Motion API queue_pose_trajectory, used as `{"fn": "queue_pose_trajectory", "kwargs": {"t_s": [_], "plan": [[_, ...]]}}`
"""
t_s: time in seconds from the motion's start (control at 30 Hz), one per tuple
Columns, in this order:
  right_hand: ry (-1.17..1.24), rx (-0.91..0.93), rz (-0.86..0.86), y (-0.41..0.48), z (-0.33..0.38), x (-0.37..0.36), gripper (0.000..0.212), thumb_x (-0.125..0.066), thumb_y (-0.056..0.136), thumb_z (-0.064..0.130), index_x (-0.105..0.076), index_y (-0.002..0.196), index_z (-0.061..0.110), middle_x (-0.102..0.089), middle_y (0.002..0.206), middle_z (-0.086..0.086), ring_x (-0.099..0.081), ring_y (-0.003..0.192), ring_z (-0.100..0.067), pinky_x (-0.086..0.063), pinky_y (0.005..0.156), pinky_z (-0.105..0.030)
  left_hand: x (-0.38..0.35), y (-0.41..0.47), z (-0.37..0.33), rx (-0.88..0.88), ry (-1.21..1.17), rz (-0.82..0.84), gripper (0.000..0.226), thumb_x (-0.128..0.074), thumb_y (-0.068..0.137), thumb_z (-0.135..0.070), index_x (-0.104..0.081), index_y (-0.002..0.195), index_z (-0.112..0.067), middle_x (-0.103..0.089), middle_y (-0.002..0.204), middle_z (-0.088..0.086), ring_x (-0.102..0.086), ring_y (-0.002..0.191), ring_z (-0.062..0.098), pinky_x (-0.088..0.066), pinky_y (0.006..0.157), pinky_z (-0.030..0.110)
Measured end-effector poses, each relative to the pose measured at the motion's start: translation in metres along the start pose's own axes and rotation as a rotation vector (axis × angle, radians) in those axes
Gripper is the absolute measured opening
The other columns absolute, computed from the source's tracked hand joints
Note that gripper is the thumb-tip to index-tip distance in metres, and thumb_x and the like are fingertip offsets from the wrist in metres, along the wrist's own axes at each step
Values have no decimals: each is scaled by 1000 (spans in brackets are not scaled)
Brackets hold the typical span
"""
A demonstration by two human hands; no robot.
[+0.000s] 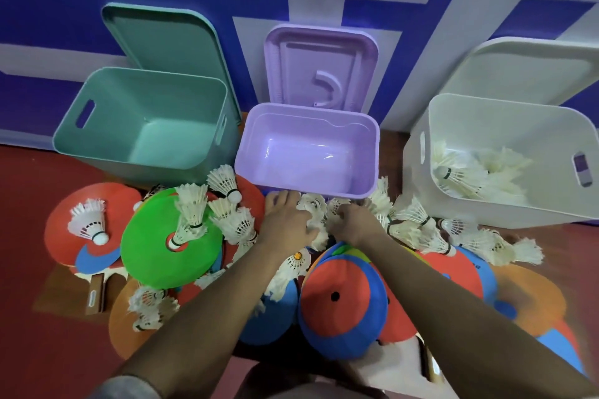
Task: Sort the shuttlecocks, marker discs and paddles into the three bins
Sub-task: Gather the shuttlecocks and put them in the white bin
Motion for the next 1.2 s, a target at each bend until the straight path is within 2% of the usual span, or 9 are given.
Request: {"fn": "queue_pose_trajectory", "kwargs": {"t_s": [0.13, 0.27, 0.37, 0.57, 0.73, 0.83, 0.93, 1.07, 1.2], "plan": [[55, 22, -54, -15, 1, 8, 27, -61, 81, 32, -45, 63, 20, -51, 65, -1, -52, 71, -26, -38, 62, -30, 9, 3, 2, 59, -94, -75, 29, -47, 75, -31, -75, 80, -24, -56, 111, 1, -50, 110, 23, -22, 94, 39], [117, 115, -147, -32, 0, 20, 26, -66, 82, 28, -69, 99, 8, -70, 95, -11, -63, 91, -28, -50, 80, -36, 28, -12, 12, 108, -246, -252, 32, -43, 76, -29, -72, 78, -16, -57, 108, 6, -54, 104, 26, -37, 89, 40], [95, 198, -213, -44, -1, 25, 25, -68, 82, 24, -68, 101, 8, -69, 97, -8, -63, 92, -25, -48, 80, -33, 45, -31, 22, 132, -389, -398, 17, -56, 81, -17, -71, 88, -12, -55, 109, 10, -48, 103, 24, -38, 88, 35], [14, 264, -162, -43, 9, 25, 30, -60, 87, 31, -66, 109, 13, -64, 109, -7, -63, 92, -23, -50, 81, -32, 55, -52, 19, 160, -638, -341, 12, -52, 92, -17, -60, 92, -9, -51, 86, -4, -47, 74, 12, -35, 68, 24], [683, 306, -45, -56, 44, 36, 20, -54, 95, 43, -64, 107, 30, -66, 91, 10, -62, 71, -11, -51, 68, -28, 49, -65, 23, 408, -1013, -288, 15, -51, 96, -16, -52, 82, -14, -48, 65, -6, -43, 58, 5, -35, 58, 21], [678, 384, 92, -61, 51, 25, 24, -55, 93, 50, -65, 111, 37, -62, 94, 20, -56, 75, -4, -47, 74, -22, 47, -66, 18, 420, -1226, -242, 16, -50, 97, -15, -55, 82, -9, -48, 71, 1, -44, 64, 7, -37, 63, 26], [714, 322, 54, -61, 40, 21, 30, -62, 82, 54, -72, 101, 32, -71, 99, 7, -65, 88, -15, -53, 85, -39, 42, -66, 13, 438, -1300, -210, 12, -52, 96, -15, -60, 87, -11, -55, 77, 0, -50, 70, 6, -40, 69, 27], [1086, 64, 80, -69, 21, 10, 21, -66, 87, 34, -71, 92, 14, -63, 110, -26, -68, 89, -33, -59, 63, -36, 35, -65, 0, 591, -1520, -266, 15, -58, 91, -5, -57, 93, -20, -67, 81, 6, -63, 72, 9, -48, 66, 28], [1234, -105, -11, -81, 11, 12, 21, -50, 98, 18, -64, 94, 4, -64, 80, -19, -64, 51, -21, -53, 47, -25, 39, -60, -19, 665, -1538, -352, 17, -49, 96, -17, -65, 91, -10, -67, 88, 6, -60, 79, 16, -44, 72, 34]]}}
Point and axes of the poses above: each hand's wrist, its own y-axis towards the middle knuckle, its own x-axis out of the back of the hand, z = x × y, the point moved 8 cm from there along y, towards the middle knuckle
